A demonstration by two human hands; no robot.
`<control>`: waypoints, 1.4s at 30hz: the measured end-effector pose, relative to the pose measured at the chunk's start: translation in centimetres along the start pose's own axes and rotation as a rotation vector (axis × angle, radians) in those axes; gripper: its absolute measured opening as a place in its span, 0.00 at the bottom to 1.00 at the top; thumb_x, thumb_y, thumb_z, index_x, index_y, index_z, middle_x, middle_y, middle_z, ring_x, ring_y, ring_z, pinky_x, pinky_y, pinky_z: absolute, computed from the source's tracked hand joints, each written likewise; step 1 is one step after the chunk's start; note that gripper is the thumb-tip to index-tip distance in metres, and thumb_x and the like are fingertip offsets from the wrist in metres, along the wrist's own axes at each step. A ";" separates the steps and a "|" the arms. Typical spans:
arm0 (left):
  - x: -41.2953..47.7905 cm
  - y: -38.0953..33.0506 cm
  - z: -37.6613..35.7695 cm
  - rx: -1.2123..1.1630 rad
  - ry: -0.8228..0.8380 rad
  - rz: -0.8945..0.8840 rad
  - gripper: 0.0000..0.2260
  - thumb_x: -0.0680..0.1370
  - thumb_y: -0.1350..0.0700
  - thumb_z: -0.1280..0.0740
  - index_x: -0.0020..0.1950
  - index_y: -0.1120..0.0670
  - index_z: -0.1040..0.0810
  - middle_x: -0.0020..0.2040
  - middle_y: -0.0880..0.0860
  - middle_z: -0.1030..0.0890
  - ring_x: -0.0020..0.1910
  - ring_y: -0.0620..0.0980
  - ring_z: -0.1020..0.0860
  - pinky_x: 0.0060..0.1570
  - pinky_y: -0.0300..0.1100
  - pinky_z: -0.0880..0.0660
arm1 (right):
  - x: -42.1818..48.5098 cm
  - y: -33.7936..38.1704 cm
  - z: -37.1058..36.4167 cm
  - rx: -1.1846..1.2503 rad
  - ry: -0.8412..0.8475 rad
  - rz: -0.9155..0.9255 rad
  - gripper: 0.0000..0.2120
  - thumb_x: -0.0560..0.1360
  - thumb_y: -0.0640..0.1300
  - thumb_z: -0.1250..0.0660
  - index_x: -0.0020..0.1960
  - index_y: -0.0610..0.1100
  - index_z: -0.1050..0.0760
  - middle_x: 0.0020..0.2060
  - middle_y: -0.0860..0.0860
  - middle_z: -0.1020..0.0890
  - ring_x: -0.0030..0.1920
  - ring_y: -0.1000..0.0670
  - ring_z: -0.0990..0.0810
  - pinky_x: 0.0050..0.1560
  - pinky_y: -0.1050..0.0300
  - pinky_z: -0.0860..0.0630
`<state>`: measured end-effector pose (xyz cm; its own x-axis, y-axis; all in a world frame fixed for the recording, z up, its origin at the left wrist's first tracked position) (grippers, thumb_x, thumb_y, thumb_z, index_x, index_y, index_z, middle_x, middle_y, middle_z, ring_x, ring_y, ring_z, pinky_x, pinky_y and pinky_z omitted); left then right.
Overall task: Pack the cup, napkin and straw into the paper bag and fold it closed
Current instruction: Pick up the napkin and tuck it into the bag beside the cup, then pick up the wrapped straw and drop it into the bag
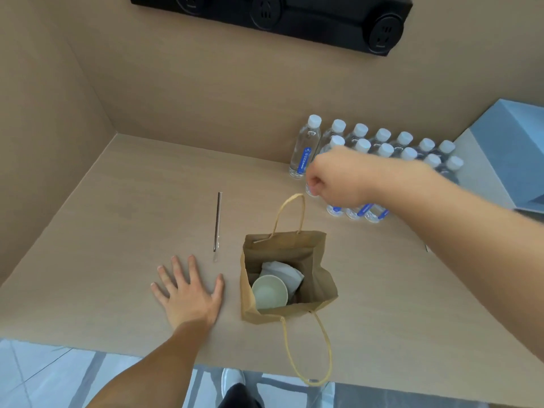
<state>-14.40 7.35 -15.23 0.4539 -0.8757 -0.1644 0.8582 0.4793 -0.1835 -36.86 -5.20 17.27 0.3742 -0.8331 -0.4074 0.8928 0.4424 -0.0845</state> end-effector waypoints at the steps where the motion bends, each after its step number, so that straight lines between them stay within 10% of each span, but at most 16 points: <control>1: 0.0 0.0 0.0 -0.006 -0.001 -0.001 0.40 0.74 0.28 0.58 0.81 0.47 0.51 0.82 0.56 0.50 0.80 0.63 0.57 0.76 0.64 0.57 | 1.3 0.4 -0.3 0.021 -0.009 0.040 0.12 0.76 0.37 0.44 0.48 0.43 0.21 0.42 0.45 0.20 0.47 0.42 0.21 0.46 0.50 0.22; 12: 0.0 -0.2 0.1 0.017 0.047 0.016 0.39 0.75 0.29 0.55 0.81 0.47 0.53 0.82 0.56 0.54 0.80 0.63 0.61 0.76 0.64 0.60 | 15.5 9.3 -10.9 -0.207 0.105 0.539 0.18 0.80 0.44 0.44 0.69 0.49 0.31 0.62 0.42 0.23 0.59 0.38 0.23 0.55 0.48 0.23; 19: 0.2 0.0 -0.2 0.034 0.036 0.030 0.38 0.75 0.28 0.57 0.81 0.47 0.52 0.82 0.56 0.53 0.80 0.62 0.60 0.76 0.64 0.58 | 18.2 15.3 -14.4 -0.245 -0.005 0.831 0.13 0.76 0.38 0.38 0.60 0.44 0.26 0.57 0.44 0.23 0.57 0.40 0.23 0.47 0.48 0.24; 42: 0.8 -0.2 -0.3 0.058 0.041 0.031 0.39 0.75 0.28 0.56 0.80 0.50 0.47 0.82 0.58 0.48 0.80 0.64 0.57 0.76 0.63 0.58 | 19.4 13.1 -14.7 0.101 -0.023 0.680 0.11 0.74 0.35 0.36 0.56 0.40 0.28 0.53 0.40 0.21 0.52 0.39 0.22 0.50 0.48 0.23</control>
<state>-14.29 6.60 -15.56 0.4711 -0.8570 -0.2089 0.8569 0.5008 -0.1219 -21.62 -10.65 -5.13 0.8641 -0.3886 -0.3199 0.4761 0.8372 0.2690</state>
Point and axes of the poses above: each hand's wrist, its own x-axis towards the middle knuckle, its own z-axis out of the back of the hand, y = z × x, the point moved 8 cm from there along x, towards the middle knuckle
